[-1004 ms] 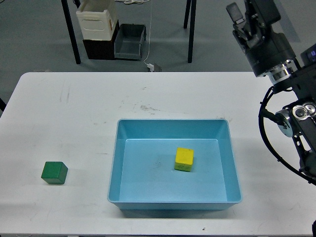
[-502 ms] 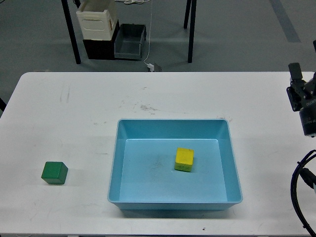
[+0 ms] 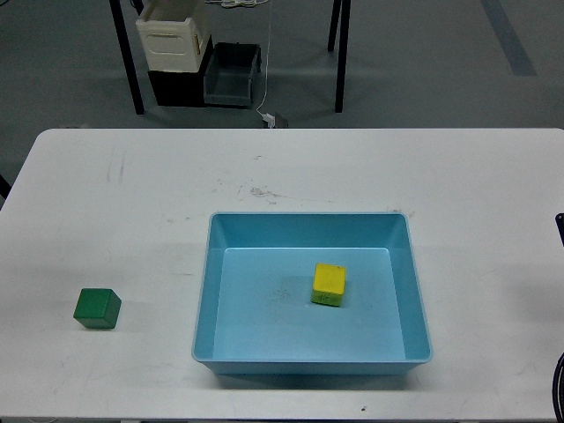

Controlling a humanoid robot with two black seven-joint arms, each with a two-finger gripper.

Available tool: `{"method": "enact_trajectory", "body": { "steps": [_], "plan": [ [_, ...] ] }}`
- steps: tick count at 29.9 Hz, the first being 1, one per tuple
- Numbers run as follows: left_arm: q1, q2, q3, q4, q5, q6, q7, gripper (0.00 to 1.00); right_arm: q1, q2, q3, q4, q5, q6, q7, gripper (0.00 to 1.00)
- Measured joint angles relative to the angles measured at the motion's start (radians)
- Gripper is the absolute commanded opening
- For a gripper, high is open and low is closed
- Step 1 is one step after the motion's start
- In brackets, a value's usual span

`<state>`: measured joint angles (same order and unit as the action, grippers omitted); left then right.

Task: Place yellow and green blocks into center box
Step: 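Withdraw the right gripper up and out of view, then move the left gripper down onto the green cube and close it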

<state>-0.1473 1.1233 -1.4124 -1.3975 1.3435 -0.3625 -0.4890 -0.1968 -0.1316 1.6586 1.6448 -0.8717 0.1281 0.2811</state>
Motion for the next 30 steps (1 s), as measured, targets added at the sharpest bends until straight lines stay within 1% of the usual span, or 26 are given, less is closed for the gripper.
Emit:
{"method": "enact_trajectory", "body": {
  "steps": [4,7,14,17,25,30],
  "plan": [
    [0.003,0.075,0.039,-0.052,0.076,0.001,0.000,0.94,-0.012,-0.003,0.013,-0.050,0.058,0.001,0.001,1.00],
    [0.003,0.112,0.100,-0.088,0.181,0.010,0.000,0.95,-0.013,-0.017,0.019,-0.098,0.109,0.009,0.001,1.00],
    [0.003,0.124,0.259,-0.114,0.495,0.113,0.000,0.96,-0.012,-0.054,0.026,-0.163,0.179,0.039,0.011,1.00],
    [0.003,0.128,0.333,-0.114,0.586,0.139,0.000,0.97,-0.012,-0.058,0.028,-0.171,0.181,0.039,0.012,1.00],
    [0.003,0.164,0.503,-0.112,0.803,0.149,0.000,0.98,-0.013,-0.059,0.028,-0.190,0.181,0.036,0.013,1.00],
    [0.003,0.176,0.568,-0.109,0.837,0.149,0.000,0.98,-0.013,-0.059,0.027,-0.192,0.181,0.032,0.013,1.00]
  ]
}}
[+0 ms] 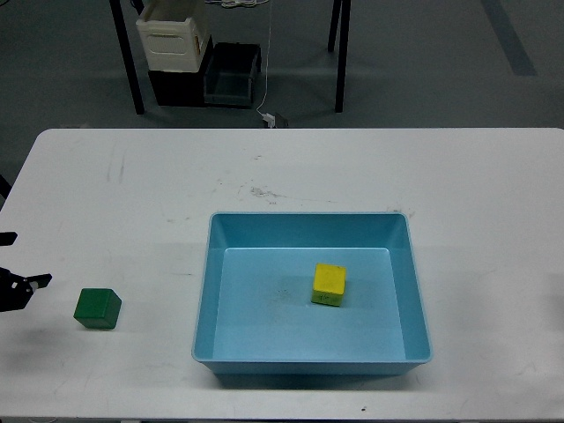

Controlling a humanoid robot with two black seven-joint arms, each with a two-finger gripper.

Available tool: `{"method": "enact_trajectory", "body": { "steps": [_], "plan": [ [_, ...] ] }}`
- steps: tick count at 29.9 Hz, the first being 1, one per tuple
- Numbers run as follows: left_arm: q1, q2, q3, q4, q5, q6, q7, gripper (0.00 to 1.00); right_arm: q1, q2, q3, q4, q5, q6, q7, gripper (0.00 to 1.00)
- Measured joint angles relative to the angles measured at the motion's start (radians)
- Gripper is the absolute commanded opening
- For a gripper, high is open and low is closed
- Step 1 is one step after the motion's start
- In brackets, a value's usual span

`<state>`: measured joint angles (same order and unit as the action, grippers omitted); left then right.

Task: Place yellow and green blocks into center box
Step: 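Move the left gripper down onto the green cube and close it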

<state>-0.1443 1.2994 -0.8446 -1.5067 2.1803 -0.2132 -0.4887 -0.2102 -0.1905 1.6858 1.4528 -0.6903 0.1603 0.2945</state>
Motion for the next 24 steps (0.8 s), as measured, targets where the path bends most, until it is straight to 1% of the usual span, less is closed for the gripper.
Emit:
{"method": "enact_trajectory", "body": {
  "steps": [8,24],
  "plan": [
    [0.002,0.003,0.117,-0.001,-0.005,0.000,0.000,0.98,-0.001,-0.001,-0.001,0.000,0.000,-0.002,0.000,1.00],
    [-0.029,-0.066,0.188,0.003,-0.016,-0.016,0.000,0.98,-0.007,-0.001,0.001,-0.008,-0.001,-0.004,0.001,1.00]
  ]
}}
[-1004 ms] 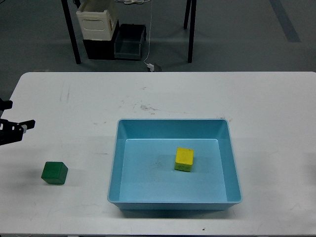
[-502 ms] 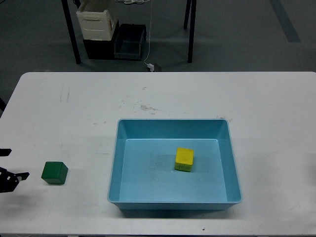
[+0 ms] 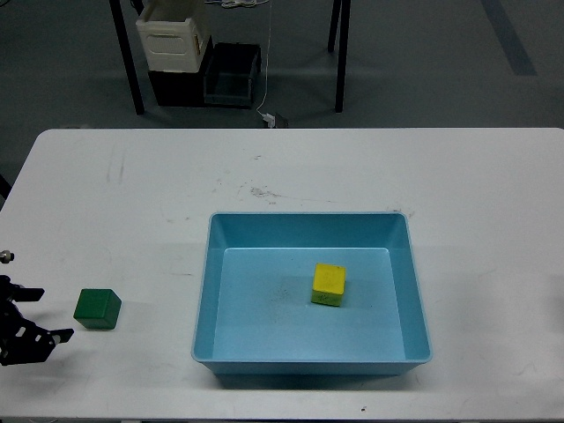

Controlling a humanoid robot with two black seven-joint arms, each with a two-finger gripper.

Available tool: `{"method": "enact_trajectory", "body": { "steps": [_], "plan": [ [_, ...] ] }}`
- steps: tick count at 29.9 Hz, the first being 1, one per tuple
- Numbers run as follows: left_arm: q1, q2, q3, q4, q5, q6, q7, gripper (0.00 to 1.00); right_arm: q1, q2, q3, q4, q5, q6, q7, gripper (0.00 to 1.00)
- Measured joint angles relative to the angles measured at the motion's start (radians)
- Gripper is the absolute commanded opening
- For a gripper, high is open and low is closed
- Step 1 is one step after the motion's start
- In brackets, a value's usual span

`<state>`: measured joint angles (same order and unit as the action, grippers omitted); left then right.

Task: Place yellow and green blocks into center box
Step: 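Move the left gripper down onto the green cube and close it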

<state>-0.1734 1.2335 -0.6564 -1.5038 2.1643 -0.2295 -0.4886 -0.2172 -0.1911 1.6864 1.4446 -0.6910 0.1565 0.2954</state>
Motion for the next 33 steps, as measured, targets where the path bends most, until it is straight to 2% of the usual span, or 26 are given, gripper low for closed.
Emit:
{"method": "enact_trajectory", "body": {
  "steps": [8,16,24,27,33],
  "plan": [
    [-0.023,-0.064,0.038,0.006,-0.001,-0.019,0.000,0.99,0.001,0.001,0.000,-0.008,0.001,0.000,0.001,1.00],
    [-0.074,-0.124,0.042,0.024,0.000,-0.073,0.000,0.99,0.001,0.001,-0.001,-0.009,0.001,0.000,0.002,1.00],
    [-0.089,-0.163,0.050,0.036,0.001,-0.068,0.000,0.96,-0.003,0.001,-0.001,-0.010,0.001,0.000,0.002,1.00],
    [-0.114,-0.193,0.058,0.052,0.000,-0.064,0.000,0.92,-0.004,0.001,-0.001,-0.010,0.001,0.000,0.002,1.00],
    [-0.146,-0.233,0.065,0.079,0.008,-0.061,0.000,0.74,-0.005,0.001,0.001,-0.012,0.000,-0.001,0.002,1.00]
  ]
}}
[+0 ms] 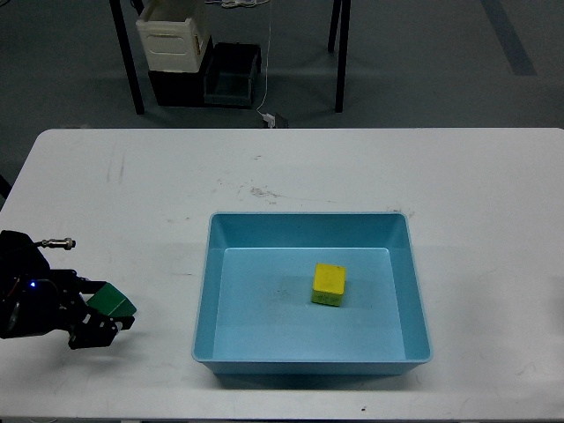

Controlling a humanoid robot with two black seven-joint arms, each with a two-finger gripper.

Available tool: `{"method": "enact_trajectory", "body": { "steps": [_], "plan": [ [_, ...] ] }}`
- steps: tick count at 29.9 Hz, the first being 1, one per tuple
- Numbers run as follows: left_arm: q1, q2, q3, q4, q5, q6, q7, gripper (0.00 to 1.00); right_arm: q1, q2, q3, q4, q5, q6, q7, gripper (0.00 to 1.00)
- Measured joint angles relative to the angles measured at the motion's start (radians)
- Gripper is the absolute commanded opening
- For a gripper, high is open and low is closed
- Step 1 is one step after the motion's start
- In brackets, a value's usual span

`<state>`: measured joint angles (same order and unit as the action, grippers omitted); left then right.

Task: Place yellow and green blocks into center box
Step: 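Move the left gripper down onto the green cube and close it, then lift the green cube with the left gripper over the bin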

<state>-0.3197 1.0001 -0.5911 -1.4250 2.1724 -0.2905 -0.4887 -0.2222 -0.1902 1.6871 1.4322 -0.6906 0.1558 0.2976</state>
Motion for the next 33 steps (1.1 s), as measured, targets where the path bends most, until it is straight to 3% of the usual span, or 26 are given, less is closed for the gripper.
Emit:
{"method": "enact_trajectory", "body": {
  "steps": [8,13,19,24,33],
  "plan": [
    [-0.005,-0.003,0.009,0.003,0.009,0.001,0.000,0.54,-0.005,-0.001,0.000,-0.002,0.000,-0.001,0.000,1.00],
    [-0.019,0.000,0.032,0.014,0.009,0.001,0.000,0.35,-0.005,0.000,0.000,-0.005,0.000,-0.001,0.000,1.00],
    [-0.028,0.004,0.038,0.022,0.003,0.007,0.000,0.32,-0.005,0.000,0.000,-0.006,0.000,-0.001,0.000,1.00],
    [-0.079,0.005,0.037,0.078,-0.035,0.092,0.000,0.31,-0.005,0.000,0.000,-0.006,0.000,-0.001,0.000,1.00],
    [-0.314,0.007,0.036,0.190,-0.433,0.120,0.000,0.32,-0.005,0.001,-0.001,-0.006,0.000,-0.001,0.000,1.00]
  ]
}}
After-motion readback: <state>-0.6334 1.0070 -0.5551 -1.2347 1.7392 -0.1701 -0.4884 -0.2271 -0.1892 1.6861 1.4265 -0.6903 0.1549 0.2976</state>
